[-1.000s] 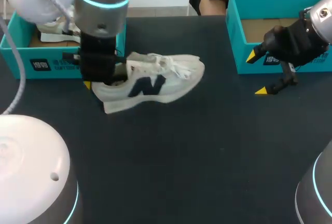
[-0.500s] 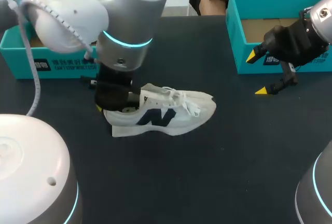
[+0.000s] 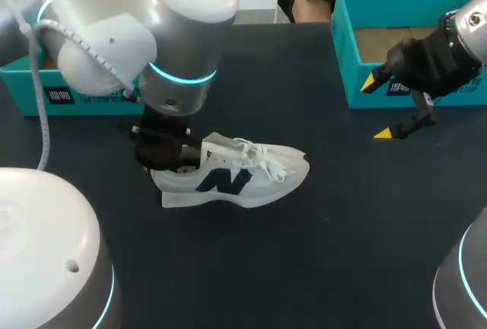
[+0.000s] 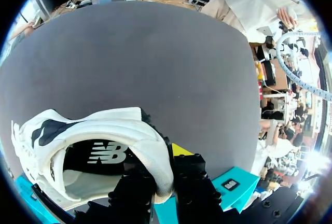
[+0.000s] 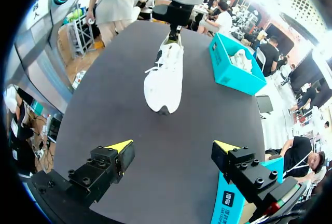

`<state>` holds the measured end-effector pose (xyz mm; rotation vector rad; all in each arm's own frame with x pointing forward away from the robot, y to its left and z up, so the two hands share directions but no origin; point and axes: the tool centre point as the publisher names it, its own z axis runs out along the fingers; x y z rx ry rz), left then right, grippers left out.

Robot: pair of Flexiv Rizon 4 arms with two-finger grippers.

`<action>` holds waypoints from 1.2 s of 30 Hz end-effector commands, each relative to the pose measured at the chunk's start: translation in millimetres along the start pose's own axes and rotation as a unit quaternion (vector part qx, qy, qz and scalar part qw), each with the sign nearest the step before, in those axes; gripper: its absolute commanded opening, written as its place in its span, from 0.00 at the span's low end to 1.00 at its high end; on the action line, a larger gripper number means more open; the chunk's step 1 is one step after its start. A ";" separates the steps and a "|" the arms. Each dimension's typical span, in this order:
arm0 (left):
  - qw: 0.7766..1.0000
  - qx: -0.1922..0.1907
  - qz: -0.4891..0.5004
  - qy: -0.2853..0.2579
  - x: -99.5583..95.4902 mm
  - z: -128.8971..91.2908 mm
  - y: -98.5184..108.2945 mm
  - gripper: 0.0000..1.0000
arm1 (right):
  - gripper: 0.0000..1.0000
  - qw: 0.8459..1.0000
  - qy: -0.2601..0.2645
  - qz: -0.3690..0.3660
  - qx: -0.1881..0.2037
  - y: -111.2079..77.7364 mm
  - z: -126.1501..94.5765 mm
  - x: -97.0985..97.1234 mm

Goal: Take the shoe out of the shoebox, open the shoe tongue, remove and reinsert the insole, then place the shoe into the shoebox

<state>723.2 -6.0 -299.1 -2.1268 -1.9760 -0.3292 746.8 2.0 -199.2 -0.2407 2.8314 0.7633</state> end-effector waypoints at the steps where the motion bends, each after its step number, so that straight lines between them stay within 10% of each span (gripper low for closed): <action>1: 1.000 0.000 0.000 0.004 -9.7 19.8 6.0 0.00 | 1.00 1.000 0.000 0.000 0.001 0.2 1.3 -0.6; 16: 0.999 0.002 -0.018 0.038 -24.1 64.5 9.7 0.00 | 1.00 1.000 0.000 0.000 0.001 0.2 1.3 -0.6; 17: 0.999 0.004 -0.011 0.036 -25.2 66.5 9.5 0.05 | 1.00 1.000 0.000 0.000 0.001 0.2 1.3 -0.6; 21: 0.999 0.009 -0.013 0.037 -25.2 68.5 5.6 1.00 | 1.00 1.000 0.000 0.000 0.001 0.2 1.3 -0.6; 36: 0.995 0.000 -0.040 -0.089 20.2 -13.6 -6.3 1.00 | 1.00 1.000 0.000 0.000 0.001 0.2 1.3 -0.6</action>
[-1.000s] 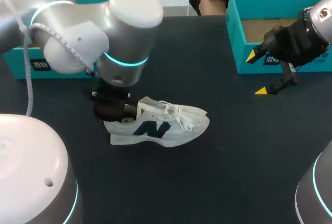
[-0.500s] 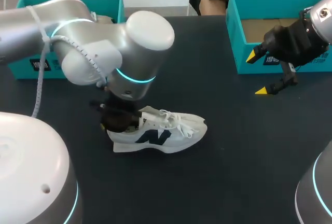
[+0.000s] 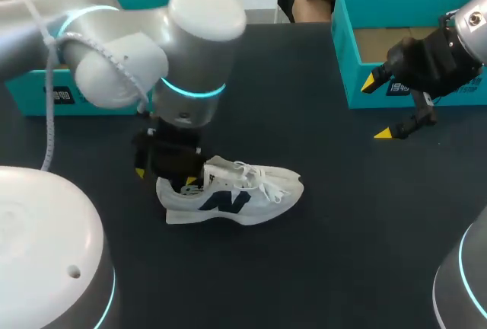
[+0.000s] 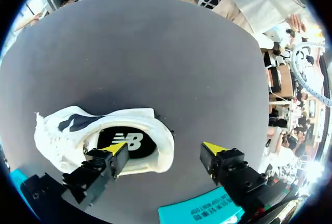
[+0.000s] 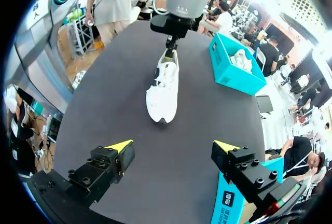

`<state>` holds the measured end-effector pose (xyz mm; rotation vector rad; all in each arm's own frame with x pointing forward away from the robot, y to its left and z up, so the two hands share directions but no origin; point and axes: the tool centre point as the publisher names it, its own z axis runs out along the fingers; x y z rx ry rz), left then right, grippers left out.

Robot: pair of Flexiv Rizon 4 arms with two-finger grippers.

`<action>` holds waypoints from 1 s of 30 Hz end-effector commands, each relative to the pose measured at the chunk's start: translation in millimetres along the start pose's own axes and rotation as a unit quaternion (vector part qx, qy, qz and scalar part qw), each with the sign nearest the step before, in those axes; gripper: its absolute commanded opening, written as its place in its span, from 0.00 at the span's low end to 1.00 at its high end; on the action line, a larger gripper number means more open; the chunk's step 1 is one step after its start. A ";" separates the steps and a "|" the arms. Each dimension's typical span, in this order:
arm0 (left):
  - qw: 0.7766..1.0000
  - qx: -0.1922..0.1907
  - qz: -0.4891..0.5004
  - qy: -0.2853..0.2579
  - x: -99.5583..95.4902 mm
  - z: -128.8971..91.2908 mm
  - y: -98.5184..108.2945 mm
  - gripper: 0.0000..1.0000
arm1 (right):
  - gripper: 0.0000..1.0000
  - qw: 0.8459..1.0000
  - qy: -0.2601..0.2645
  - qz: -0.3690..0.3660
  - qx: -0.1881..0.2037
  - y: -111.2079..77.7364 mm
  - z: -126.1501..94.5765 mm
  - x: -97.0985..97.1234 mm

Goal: Take the shoe out of the shoebox, open the shoe tongue, remove and reinsert the insole, then place the shoe into the shoebox

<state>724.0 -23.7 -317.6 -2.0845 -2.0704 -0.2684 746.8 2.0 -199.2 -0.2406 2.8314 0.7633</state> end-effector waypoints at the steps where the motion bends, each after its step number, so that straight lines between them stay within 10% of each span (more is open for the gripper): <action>1: 0.997 -0.007 -0.012 -0.077 46.0 -34.3 -6.3 1.00 | 1.00 1.000 0.000 0.000 0.001 0.2 1.4 -0.6; 10: 0.986 0.042 -0.090 -0.138 103.0 -69.5 -10.9 1.00 | 1.00 1.000 0.000 0.000 0.001 0.2 1.4 -0.6; 22: 0.986 0.042 -0.090 -0.138 103.0 -69.5 -10.9 1.00 | 1.00 1.000 0.000 0.000 0.001 0.2 1.4 -0.6; 30: 0.927 0.230 -0.229 -0.187 142.5 -58.1 9.9 1.00 | 1.00 1.000 0.000 0.000 0.001 0.2 1.4 -0.6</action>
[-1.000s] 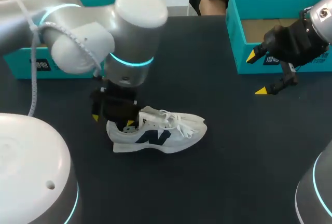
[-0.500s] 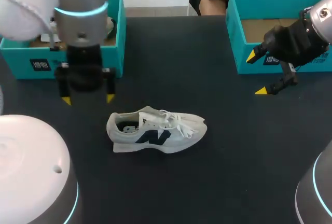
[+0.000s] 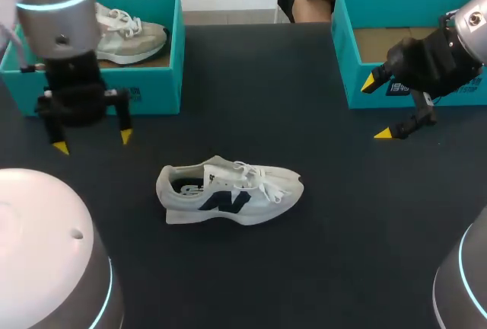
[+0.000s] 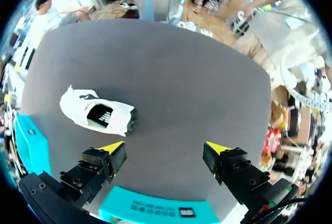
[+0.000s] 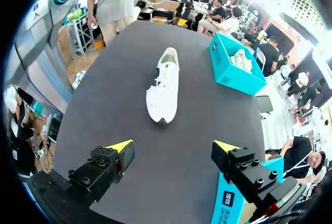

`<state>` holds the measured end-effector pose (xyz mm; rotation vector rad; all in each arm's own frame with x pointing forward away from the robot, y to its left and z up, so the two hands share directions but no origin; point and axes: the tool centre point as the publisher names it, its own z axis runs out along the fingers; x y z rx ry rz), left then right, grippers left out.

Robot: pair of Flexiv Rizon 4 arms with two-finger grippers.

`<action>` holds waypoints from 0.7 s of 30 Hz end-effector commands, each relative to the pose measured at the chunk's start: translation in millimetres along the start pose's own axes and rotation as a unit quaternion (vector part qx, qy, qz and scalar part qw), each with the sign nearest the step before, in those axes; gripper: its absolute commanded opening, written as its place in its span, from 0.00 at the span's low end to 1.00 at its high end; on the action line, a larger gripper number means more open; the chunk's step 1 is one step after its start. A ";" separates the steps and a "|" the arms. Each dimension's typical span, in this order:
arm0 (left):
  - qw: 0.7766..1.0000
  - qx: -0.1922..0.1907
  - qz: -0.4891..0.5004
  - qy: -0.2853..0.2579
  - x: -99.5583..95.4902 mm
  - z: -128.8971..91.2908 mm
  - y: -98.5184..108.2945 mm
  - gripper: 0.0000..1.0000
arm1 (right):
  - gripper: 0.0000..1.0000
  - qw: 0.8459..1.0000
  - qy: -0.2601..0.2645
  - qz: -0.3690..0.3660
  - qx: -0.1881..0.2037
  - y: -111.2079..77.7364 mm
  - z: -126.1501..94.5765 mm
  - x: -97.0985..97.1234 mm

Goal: Take the shoe out of the shoebox, open the shoe tongue, remove and reinsert the insole, then place the shoe into the shoebox

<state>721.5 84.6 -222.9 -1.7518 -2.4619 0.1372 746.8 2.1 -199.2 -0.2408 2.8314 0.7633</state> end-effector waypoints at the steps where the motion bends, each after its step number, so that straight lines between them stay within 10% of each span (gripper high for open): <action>1: 0.980 0.157 -0.103 -0.067 11.5 -0.6 18.5 1.00 | 1.00 1.000 0.000 0.000 0.001 0.1 1.3 -0.6; 8: 0.936 0.277 -0.187 -0.112 36.4 6.6 19.2 1.00 | 1.00 1.000 0.000 0.000 0.001 0.1 1.3 -0.6; 15: 0.846 0.456 -0.188 -0.202 57.3 21.6 11.6 1.00 | 1.00 1.000 0.000 0.000 0.001 0.1 1.3 -0.6; 21: 0.846 0.456 -0.188 -0.202 57.3 21.6 11.6 1.00 | 1.00 1.000 0.000 0.000 0.001 0.1 1.3 -0.6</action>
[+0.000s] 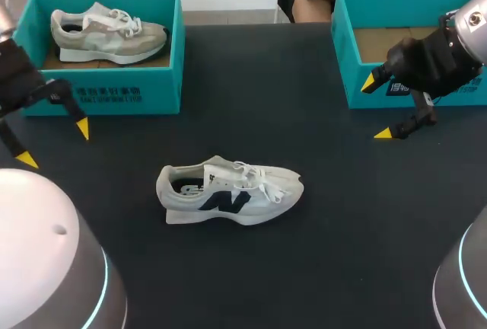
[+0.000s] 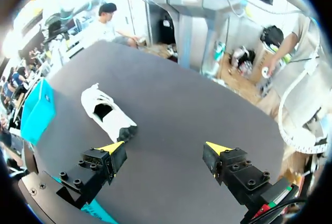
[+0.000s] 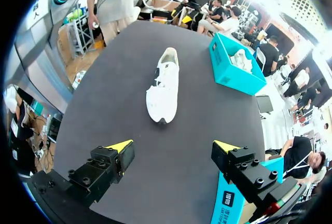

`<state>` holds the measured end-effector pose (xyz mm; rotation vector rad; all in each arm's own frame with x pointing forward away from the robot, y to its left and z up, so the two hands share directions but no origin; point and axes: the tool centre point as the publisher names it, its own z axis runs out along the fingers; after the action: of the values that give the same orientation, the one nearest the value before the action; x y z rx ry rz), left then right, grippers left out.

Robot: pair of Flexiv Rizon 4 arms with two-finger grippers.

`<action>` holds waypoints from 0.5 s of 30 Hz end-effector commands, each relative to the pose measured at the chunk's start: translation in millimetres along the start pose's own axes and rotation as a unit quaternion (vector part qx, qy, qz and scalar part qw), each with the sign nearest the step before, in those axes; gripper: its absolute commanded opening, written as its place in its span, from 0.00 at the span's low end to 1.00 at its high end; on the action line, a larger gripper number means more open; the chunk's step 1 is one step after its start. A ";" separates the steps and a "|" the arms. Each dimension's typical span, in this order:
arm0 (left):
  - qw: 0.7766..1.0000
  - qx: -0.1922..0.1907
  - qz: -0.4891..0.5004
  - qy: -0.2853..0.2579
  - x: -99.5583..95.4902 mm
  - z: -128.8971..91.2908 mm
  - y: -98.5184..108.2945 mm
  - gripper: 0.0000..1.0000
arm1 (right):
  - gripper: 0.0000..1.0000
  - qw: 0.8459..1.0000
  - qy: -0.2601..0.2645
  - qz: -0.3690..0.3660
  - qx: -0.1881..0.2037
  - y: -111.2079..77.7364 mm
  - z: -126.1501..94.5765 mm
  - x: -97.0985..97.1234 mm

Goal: Take the shoe out of the shoebox, open the shoe tongue, remove and reinsert the insole, then place the shoe into the shoebox

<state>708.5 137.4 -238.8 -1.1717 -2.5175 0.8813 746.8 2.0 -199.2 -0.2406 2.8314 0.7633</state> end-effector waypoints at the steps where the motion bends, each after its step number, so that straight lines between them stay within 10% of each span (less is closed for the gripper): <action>1: 0.969 0.234 -0.046 -0.070 2.7 0.6 6.6 1.00 | 1.00 1.000 0.000 0.000 0.001 0.2 1.4 -0.6; 7: 0.969 0.234 -0.046 -0.070 2.7 0.6 6.6 1.00 | 1.00 1.000 0.000 0.000 0.001 0.2 1.4 -0.6; 15: 0.902 0.309 -0.177 -0.245 14.8 15.6 20.2 1.00 | 1.00 1.000 0.000 0.000 0.001 0.2 1.4 -0.6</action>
<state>711.7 147.7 -255.9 -0.7330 -2.4228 1.3888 746.8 2.0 -199.2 -0.2406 2.8314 0.7633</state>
